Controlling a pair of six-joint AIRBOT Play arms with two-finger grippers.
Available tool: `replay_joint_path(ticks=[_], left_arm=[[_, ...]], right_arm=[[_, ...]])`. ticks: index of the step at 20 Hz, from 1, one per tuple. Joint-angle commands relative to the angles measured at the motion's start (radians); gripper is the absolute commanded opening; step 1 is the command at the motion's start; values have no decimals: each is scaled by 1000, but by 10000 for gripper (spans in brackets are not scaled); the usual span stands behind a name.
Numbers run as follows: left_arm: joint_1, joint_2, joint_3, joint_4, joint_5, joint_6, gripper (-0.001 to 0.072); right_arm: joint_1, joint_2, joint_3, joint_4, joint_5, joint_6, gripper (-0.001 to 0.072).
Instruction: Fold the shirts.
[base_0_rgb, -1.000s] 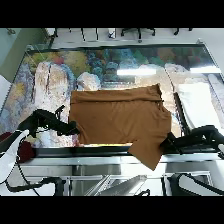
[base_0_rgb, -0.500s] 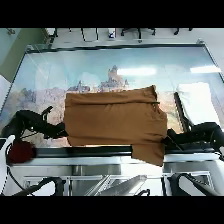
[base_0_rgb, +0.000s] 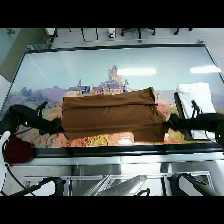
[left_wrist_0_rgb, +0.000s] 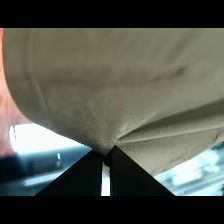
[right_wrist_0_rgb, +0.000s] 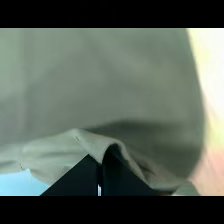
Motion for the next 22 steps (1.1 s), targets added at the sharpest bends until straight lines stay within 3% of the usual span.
replay_joint_path(ticks=[1, 7, 15, 16, 17, 18, 19, 20, 22], left_arm=[[-41, -100, 200, -30, -30, -39, 19], [-101, -388, 587, -19, -62, -87, 19], [-133, -698, 885, -22, -19, -100, 20], [-143, -719, 908, -21, 1, -105, 20], [-145, -729, 923, -21, 10, -112, 31], [-151, -731, 938, -21, 26, -112, 255], [-151, -731, 954, -20, 44, -113, 600], [-150, -731, 982, -20, 69, -133, 704], [-140, -731, 1048, -20, 158, -142, 704]], right_arm=[[128, -154, 216, 60, 163, -27, 22], [193, -472, 567, 60, 196, -5, 23], [200, -587, 605, 59, 229, -66, 25], [200, -587, 606, 59, 227, -79, 33], [197, -587, 608, 59, 216, -92, 127], [191, -587, 615, 58, 190, -119, 331], [181, -587, 628, 42, 154, -123, 393], [169, -587, 645, 6, 114, -124, 396], [134, -587, 671, -73, 54, -122, 682]])
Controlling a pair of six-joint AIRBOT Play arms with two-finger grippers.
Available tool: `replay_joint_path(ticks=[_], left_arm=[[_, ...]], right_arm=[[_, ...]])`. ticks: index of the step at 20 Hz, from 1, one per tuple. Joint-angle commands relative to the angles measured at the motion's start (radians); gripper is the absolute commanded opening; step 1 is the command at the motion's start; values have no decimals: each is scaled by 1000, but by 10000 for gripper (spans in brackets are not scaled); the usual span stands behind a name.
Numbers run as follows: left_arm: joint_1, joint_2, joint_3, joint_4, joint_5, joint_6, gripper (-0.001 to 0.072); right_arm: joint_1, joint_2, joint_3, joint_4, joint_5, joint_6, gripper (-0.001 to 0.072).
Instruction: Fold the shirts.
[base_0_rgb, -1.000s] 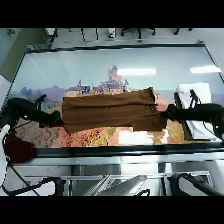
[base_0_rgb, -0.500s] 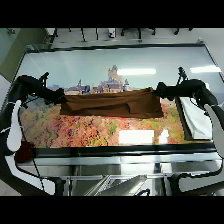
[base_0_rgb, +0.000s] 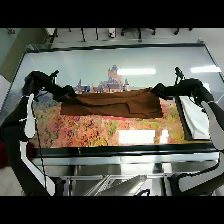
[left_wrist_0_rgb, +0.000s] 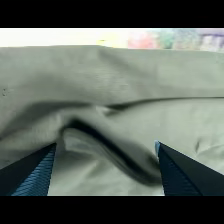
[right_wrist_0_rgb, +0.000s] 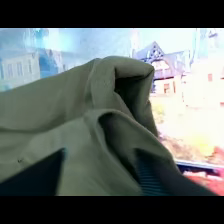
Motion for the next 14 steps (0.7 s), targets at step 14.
replay_joint_path(ticks=[14], left_arm=[[136, 231, -16, -8, 95, -123, 700]], right_arm=[[-44, -179, 32, 54, -169, -88, 615]])
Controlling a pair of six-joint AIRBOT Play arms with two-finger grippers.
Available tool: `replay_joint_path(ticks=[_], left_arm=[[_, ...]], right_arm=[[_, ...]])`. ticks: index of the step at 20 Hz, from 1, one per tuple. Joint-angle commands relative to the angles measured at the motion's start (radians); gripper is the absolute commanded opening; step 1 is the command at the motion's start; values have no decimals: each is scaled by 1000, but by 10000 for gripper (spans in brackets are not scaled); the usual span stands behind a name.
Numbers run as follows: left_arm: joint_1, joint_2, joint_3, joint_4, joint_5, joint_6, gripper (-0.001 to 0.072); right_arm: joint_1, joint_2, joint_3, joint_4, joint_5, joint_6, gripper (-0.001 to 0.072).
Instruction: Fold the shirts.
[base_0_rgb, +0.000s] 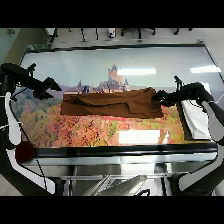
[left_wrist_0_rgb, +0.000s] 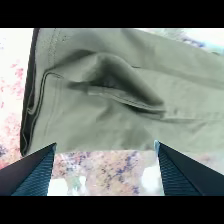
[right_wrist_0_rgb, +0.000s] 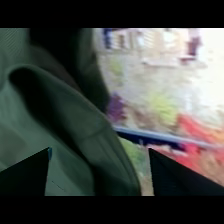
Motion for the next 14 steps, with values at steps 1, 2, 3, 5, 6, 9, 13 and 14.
replay_joint_path(ticks=[1, 2, 3, 5, 6, 9, 13, 14], left_arm=[[-6, 54, -11, -2, -43, -5, 537], [-19, 63, -11, -2, -56, 10, 272], [-35, 68, -11, -2, -59, 19, 72], [-76, 70, -10, -2, -59, 30, 20], [-103, 70, -10, -1, -60, 32, 20], [-210, 70, -11, -1, -88, 52, 20], [-435, 32, -11, 7, -181, 75, 20], [-496, 5, -11, 7, -210, 75, 20]], right_arm=[[33, -53, 1, 42, 23, -19, 505], [46, -66, 1, 42, 32, -19, 449], [58, -76, 1, 42, 36, -19, 307], [77, -85, 1, 42, 52, -19, 67], [81, -84, 1, 42, 58, -19, 22], [77, -63, 12, 41, 46, -19, 21], [38, 62, 38, 40, -46, -19, 20], [26, 105, 55, 41, -91, -19, 20]])
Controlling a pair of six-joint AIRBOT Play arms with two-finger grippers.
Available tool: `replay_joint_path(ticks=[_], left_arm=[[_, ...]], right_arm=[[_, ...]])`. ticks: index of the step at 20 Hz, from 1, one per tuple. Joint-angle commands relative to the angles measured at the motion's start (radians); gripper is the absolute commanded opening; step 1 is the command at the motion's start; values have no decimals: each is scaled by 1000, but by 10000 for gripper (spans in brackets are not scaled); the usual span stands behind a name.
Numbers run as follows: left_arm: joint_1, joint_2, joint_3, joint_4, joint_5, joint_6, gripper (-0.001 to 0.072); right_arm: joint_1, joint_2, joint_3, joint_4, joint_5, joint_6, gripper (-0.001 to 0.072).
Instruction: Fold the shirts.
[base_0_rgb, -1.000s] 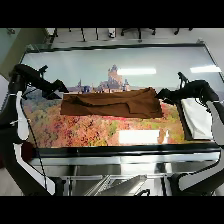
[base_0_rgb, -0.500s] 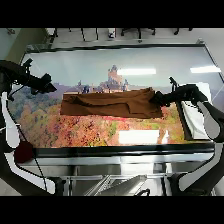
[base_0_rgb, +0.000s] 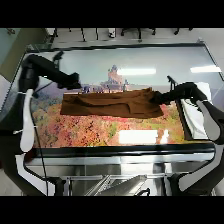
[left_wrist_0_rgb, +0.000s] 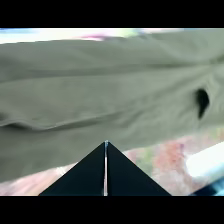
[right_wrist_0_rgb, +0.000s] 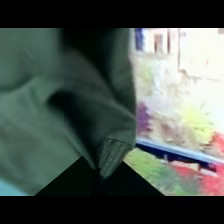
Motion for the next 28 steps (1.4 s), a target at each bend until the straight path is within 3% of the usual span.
replay_joint_path(ticks=[1, 6, 11, 15, 22, 28], left_arm=[[-212, -73, 0, 7, -122, 11, 20], [-459, -257, 0, -3, -459, 10, 20], [-555, -418, 160, -22, -462, -38, 19], [-561, -436, 117, -255, -593, -39, 19], [-477, -351, 100, -288, -441, -46, 20], [-182, -52, 100, -287, -176, -14, 20]], right_arm=[[-34, 127, 49, 27, -149, 2, 20], [-59, 300, 217, 34, -351, 58, 21], [-47, 350, 385, 47, -419, 134, 21], [-2, 325, 386, 44, -449, 138, 21], [25, 242, 386, 22, -472, 185, 21], [59, 206, 386, 23, -455, 239, 22]])
